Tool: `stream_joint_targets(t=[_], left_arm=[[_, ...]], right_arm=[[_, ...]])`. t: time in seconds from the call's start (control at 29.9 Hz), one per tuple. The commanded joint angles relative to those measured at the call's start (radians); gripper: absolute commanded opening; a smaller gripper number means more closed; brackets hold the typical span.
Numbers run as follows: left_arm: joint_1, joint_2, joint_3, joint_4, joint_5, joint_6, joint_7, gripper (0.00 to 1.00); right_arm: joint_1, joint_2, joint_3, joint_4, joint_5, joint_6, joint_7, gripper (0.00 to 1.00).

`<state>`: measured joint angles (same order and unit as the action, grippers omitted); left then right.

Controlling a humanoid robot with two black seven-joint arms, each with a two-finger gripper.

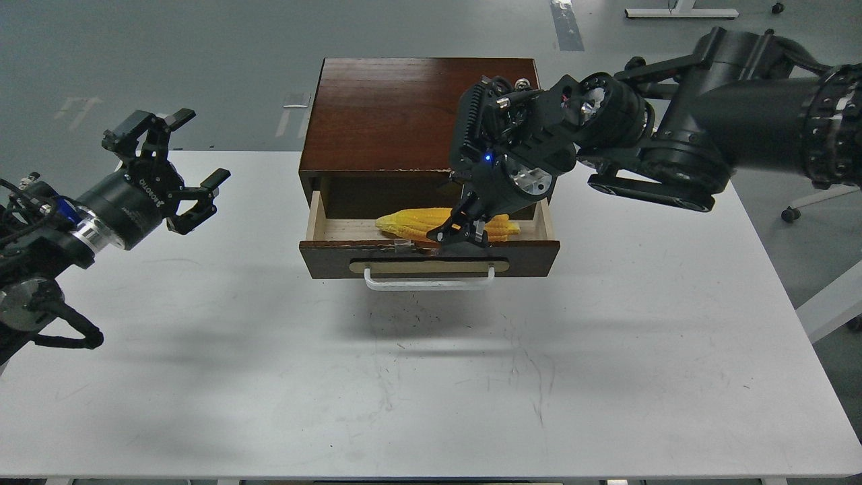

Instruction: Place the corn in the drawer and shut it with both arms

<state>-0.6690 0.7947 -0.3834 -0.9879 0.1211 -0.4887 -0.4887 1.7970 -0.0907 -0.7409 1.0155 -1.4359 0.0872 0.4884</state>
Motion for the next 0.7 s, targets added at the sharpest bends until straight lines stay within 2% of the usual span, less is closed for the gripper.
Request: stream_joint_targets(t=[0.0,0.2,0.37,0.4,0.57,0.67], left_arm=[[0.000,0.000,0.000,0.000,0.000,0.000,0.000,1.00],[0.000,0.001,-0.002,0.000,0.000,0.000,0.000,1.00],[0.000,0.000,-0.002,0.000,0.000,0.000,0.000,1.00],[0.000,0.000,-0.002,0.000,0.000,0.000,0.000,1.00],[0.000,0.000,-0.002,0.000,0.000,0.000,0.000,1.00],[0.000,0.000,-0.002,0.000,0.000,0.000,0.000,1.00]], right_arm=[[0.007,-0.001,0.001,0.003,0.002,-0.001,0.000,0.75],[0.050,-0.038,0.043,0.014,0.046,-0.004,0.000,0.77],[0.090,-0.109,0.084,0.024,0.175,-0.003,0.000,0.89],[0.094,-0.136,0.104,0.028,0.222,-0.001,0.000,0.95],[0.068,-0.265,0.215,0.032,0.471,0.006,0.000,0.96],[-0.023,-0.366,0.294,0.034,0.681,0.000,0.000,0.96]])
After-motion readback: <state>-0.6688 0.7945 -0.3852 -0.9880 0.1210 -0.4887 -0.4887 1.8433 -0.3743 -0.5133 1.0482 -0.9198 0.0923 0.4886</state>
